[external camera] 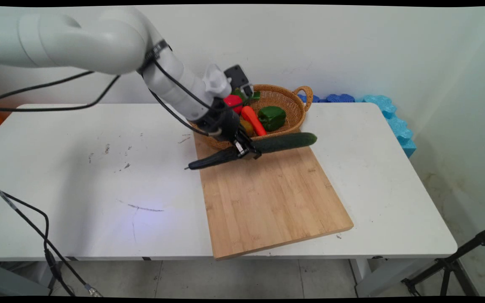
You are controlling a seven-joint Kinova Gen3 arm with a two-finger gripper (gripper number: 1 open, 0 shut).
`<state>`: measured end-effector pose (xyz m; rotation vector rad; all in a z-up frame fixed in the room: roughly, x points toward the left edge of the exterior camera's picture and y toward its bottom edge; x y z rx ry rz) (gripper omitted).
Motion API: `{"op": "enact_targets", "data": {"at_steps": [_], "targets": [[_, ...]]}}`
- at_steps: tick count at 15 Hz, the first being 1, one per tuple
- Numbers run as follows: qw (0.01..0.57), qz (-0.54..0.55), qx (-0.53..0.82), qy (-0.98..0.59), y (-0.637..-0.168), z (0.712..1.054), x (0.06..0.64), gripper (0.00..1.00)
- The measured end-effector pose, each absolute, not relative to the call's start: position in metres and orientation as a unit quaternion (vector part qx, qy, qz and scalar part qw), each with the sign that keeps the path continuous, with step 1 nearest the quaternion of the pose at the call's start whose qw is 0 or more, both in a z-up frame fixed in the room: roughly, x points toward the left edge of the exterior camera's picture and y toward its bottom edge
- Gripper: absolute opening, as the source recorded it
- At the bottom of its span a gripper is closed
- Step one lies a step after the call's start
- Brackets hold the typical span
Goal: Place the picked object on the cutting board
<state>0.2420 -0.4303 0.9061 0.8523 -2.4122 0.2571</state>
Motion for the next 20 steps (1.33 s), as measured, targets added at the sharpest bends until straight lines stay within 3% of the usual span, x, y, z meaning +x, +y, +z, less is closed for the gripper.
{"op": "enact_targets", "data": {"at_steps": [7, 18, 19, 20], "targets": [[0.264, 0.1, 0.319, -0.905, -0.439, 0.866, 0.229, 0.0], [0.254, 0.103, 0.315, -0.909, -0.443, 0.844, 0.225, 0.0], [0.254, 0.103, 0.315, -0.909, -0.443, 0.843, 0.225, 1.0], [0.254, 0.102, 0.315, -0.909, -0.443, 0.842, 0.225, 1.0]]}}
